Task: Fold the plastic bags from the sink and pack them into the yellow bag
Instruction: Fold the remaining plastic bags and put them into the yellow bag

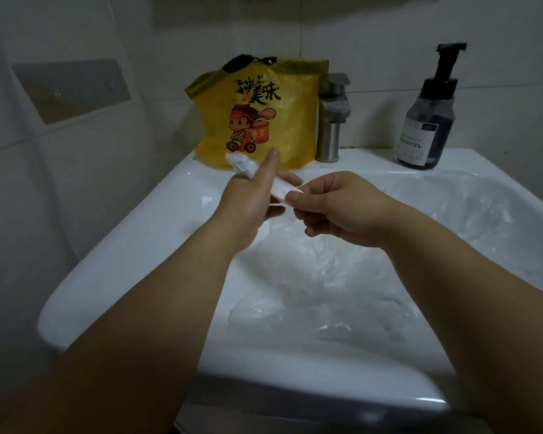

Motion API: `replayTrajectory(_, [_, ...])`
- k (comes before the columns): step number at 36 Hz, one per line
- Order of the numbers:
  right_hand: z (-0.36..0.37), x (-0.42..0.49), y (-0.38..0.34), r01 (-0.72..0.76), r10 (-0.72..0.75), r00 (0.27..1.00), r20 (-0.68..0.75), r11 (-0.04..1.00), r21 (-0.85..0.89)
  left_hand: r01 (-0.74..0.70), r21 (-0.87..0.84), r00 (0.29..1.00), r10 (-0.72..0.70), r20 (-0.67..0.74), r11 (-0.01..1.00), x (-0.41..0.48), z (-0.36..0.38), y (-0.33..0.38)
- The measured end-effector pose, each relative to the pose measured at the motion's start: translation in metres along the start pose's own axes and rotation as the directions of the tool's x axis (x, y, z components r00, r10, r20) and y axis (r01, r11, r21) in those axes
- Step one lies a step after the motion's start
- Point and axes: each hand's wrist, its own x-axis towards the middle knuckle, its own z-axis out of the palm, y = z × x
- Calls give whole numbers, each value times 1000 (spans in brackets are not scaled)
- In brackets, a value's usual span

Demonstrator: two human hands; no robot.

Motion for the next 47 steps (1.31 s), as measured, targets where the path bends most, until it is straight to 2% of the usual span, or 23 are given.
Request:
replayTrajectory(4, [-4,0,-1,-32,32,999,3,999,14,-34,44,976,43,-215,998,4,-8,-1])
replayTrajectory(7, [-7,0,-2,-49,49,999,9,999,-8,-83,112,958,111,-265,990,5,-13,-1])
replayTrajectory(12, [-12,-1,1,-59,58,998,-29,998,-36,-106,139,973,132,-191,985,1,-19,-2])
replayTrajectory(16, [-21,-4,-1,-69,66,996,-62,996,-47,-57,-1,998,57,-28,998,-4,-22,3])
replayTrajectory(22, [-36,-9,-19,-58,57,992,-116,998,-6,-12,-62,990,21,138,998,-3,-20,23])
replayTrajectory(28, [-37,-2,-47,45,-48,990,-130,999,-26,-106,4,994,106,38,994,6,-21,52])
replayTrajectory(32, [-36,8,-61,112,-130,977,-171,988,-108,-156,84,987,158,-19,984,15,-21,65])
replayTrajectory(38, [-42,35,-90,158,-190,964,-188,972,-172,-141,17,990,141,-21,990,36,-25,95])
replayTrajectory(44, [-47,72,-122,195,-237,953,-190,957,-214,-267,136,947,286,-147,954,77,-33,124])
replayTrajectory(47, [-54,94,-135,222,-285,932,-222,937,-271,-271,189,940,302,-161,944,95,-31,138])
